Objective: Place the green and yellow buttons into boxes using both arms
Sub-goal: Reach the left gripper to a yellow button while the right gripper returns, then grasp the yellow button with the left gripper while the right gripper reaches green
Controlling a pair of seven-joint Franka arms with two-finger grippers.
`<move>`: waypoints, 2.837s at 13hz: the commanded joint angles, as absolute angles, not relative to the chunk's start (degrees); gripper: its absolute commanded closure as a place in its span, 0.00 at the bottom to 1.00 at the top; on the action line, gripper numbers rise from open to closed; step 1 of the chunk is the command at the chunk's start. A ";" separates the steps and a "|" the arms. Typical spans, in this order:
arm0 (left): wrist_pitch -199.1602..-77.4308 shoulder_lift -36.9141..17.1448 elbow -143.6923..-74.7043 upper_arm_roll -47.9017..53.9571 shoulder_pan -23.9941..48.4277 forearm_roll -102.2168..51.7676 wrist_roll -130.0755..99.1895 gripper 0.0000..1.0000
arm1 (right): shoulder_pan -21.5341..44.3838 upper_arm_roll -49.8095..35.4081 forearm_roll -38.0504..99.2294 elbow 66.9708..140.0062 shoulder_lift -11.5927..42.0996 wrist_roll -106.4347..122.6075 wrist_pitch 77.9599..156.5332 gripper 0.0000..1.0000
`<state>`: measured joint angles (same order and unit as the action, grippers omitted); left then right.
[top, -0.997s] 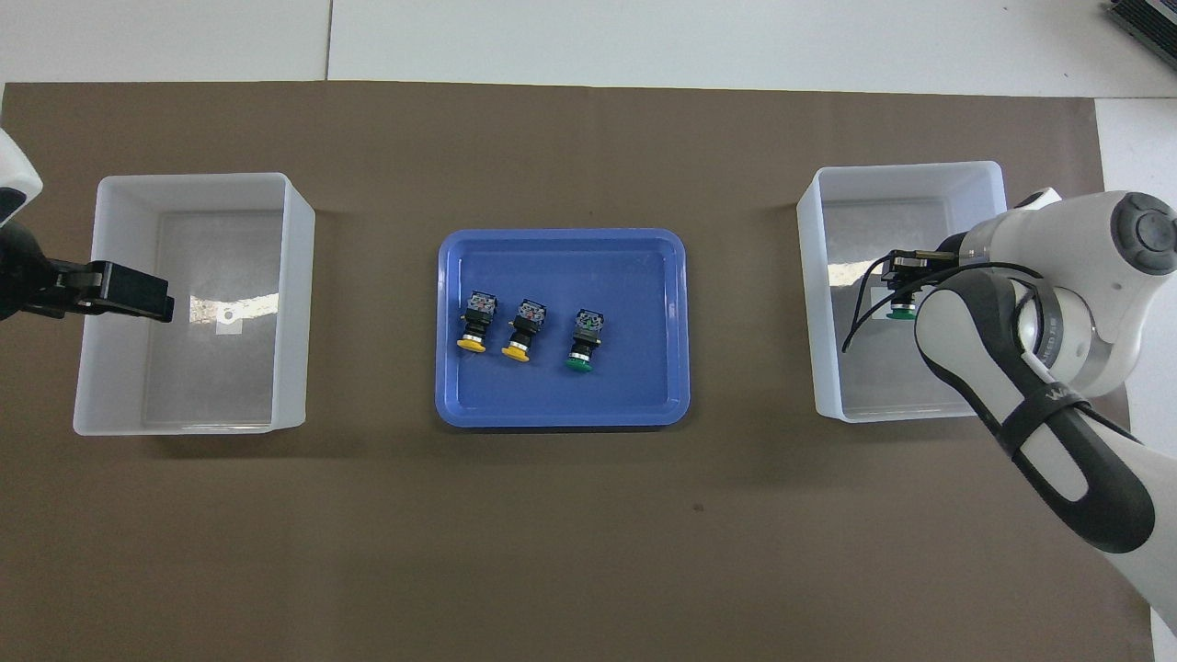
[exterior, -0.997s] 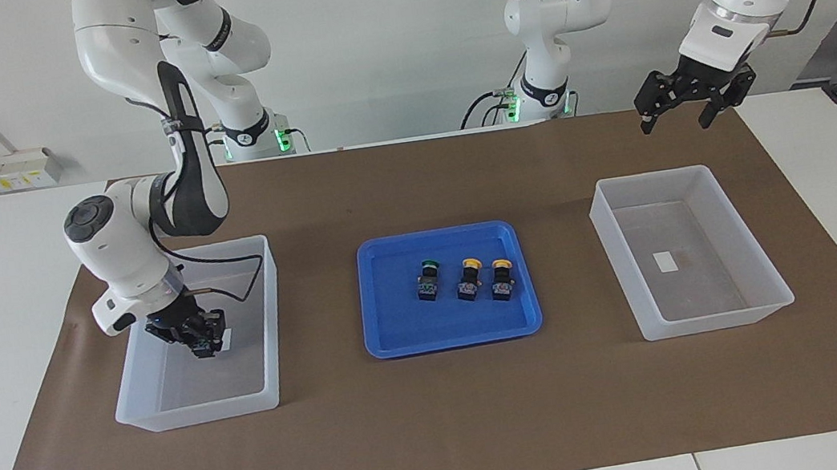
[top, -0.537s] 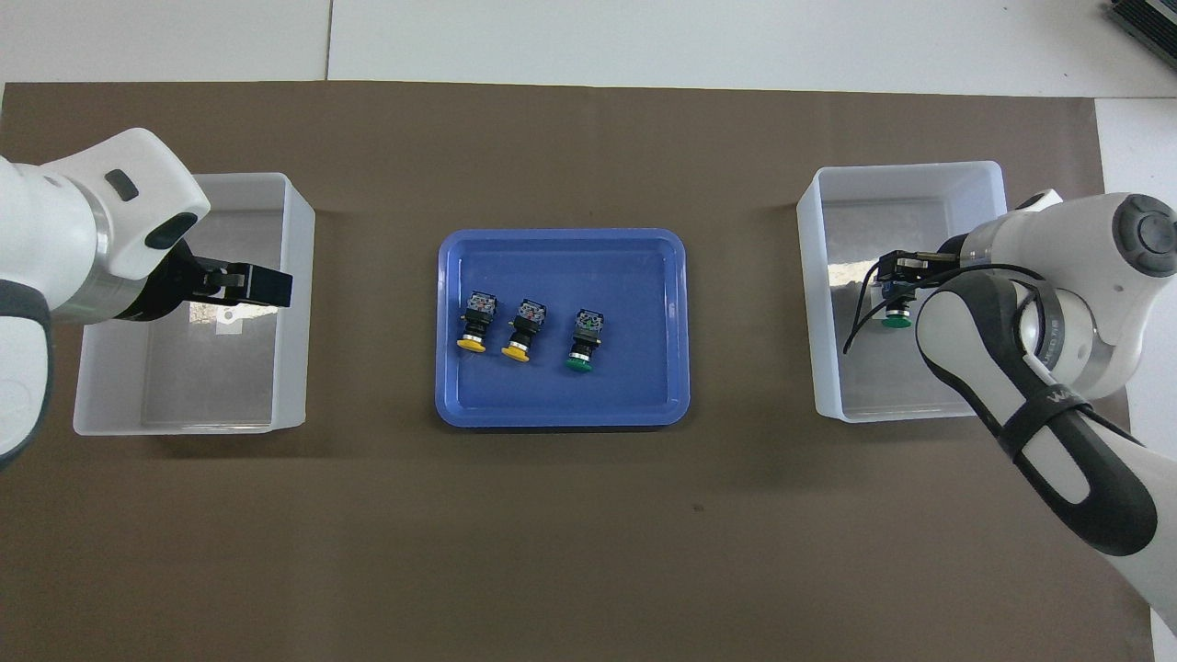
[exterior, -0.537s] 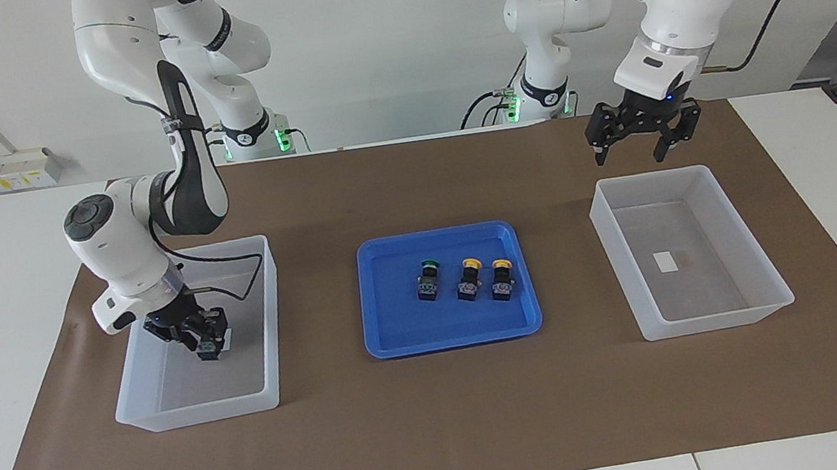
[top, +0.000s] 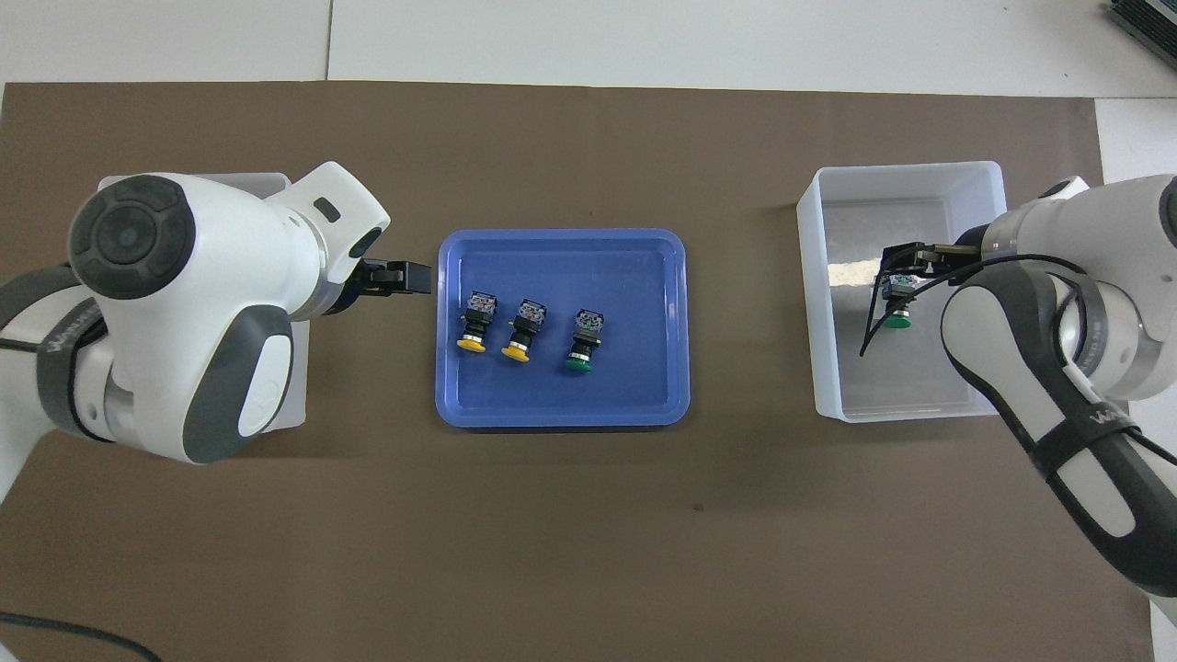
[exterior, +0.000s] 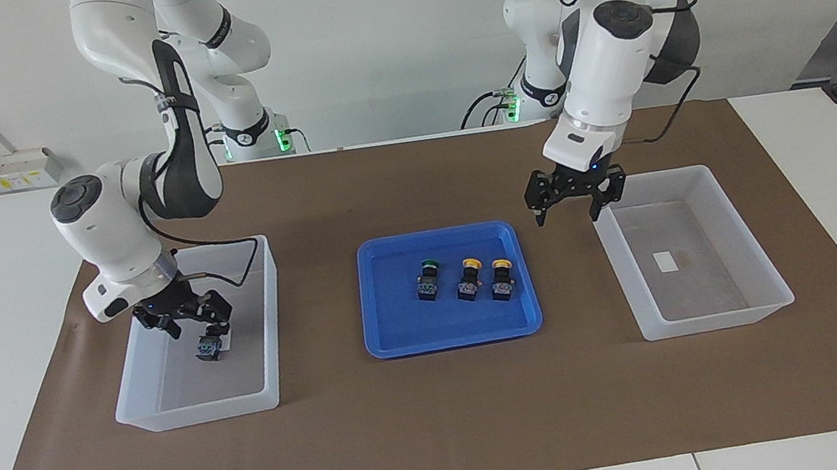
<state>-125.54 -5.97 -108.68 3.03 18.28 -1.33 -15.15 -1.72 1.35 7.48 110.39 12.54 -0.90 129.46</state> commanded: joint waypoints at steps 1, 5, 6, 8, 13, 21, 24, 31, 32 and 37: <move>-130.41 -8.16 -109.78 2.20 19.16 -0.62 -16.17 0.00 | -0.27 0.79 6.59 107.15 10.64 -6.92 122.99 0.00; -135.61 -13.70 -109.78 2.11 21.80 -0.62 -18.10 0.00 | 4.82 0.44 6.68 102.05 9.67 -21.40 114.80 0.00; -136.14 -14.58 -109.86 2.11 23.19 -0.62 -18.19 0.00 | 6.84 0.44 6.68 101.52 9.75 -25.97 114.44 0.00; -137.45 -17.21 -109.34 2.02 24.43 -0.53 -19.33 0.00 | 11.32 0.44 6.85 101.51 9.76 -35.37 115.04 0.00; -139.74 -18.11 -111.17 2.02 25.75 -0.44 -20.57 0.00 | 18.80 0.09 8.87 101.78 10.81 -53.15 118.29 0.00; -143.70 -18.11 -114.96 2.02 26.54 -0.44 -20.57 0.00 | 22.15 0.09 19.42 103.27 16.69 -57.66 125.06 0.00; -143.70 -18.02 -115.93 2.02 26.81 -0.44 -20.65 0.08 | 23.38 0.09 19.69 105.11 17.40 -52.14 127.96 0.00; -143.70 -17.75 -117.24 2.02 27.33 -0.44 -20.92 0.47 | 24.52 0.09 21.35 105.73 18.19 -51.06 128.76 0.00; -143.70 -17.67 -117.33 1.93 27.86 -0.44 -20.92 0.62 | 24.52 0.09 21.36 105.73 18.19 -51.06 128.76 0.00; -140.64 -15.66 -116.37 1.50 27.07 -0.44 -22.94 1.00 | 26.27 0.09 21.97 105.82 18.19 -49.84 130.59 0.00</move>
